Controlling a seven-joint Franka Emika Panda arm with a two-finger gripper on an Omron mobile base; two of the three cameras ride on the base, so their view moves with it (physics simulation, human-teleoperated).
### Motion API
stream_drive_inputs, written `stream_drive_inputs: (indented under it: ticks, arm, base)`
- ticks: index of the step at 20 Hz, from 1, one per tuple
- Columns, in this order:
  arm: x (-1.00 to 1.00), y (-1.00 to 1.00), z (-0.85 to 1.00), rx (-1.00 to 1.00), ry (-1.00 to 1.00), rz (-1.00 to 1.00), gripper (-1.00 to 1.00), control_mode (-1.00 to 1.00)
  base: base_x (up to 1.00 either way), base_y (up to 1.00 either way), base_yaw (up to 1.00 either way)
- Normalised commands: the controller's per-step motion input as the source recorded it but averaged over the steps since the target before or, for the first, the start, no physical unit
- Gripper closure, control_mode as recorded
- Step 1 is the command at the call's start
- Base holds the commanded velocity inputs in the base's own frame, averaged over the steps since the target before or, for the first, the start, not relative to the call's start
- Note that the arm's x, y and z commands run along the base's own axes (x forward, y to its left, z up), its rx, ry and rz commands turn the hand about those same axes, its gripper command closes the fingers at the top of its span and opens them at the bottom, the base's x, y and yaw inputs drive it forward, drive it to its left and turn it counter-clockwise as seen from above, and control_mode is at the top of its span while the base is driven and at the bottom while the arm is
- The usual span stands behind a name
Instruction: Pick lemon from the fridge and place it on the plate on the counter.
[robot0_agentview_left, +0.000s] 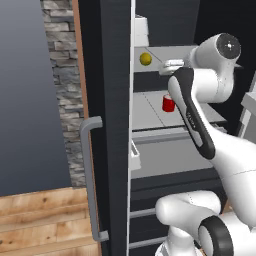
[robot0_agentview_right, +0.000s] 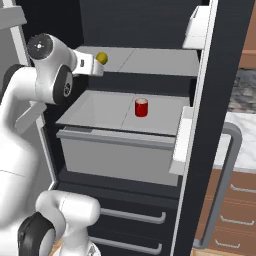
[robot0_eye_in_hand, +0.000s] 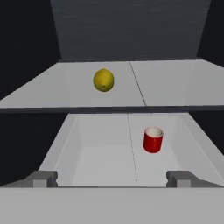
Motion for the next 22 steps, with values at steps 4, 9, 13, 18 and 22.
stream_drive_inputs:
  ticks: [4,9,13,18,22]
  arm:
    - [0.49,0.0,0.15,0.0,0.01,-0.06,-1.0,-1.0]
    - [0.7,0.0,-0.03,0.01,0.01,-0.01,-1.0,-1.0]
    - [0.51,0.0,-0.02,0.01,0.0,0.0,-1.0,-1.0]
    - [0.55,0.02,0.0,0.0,0.0,0.0,-1.0,-1.0]
    - [0.69,0.12,0.0,0.0,0.02,0.06,-1.0,-1.0]
  base:
    - [0.0,0.0,0.0]
    - [0.0,0.0,0.0]
    - [0.0,0.0,0.0]
    - [0.0,0.0,0.0]
    - [0.0,0.0,0.0]
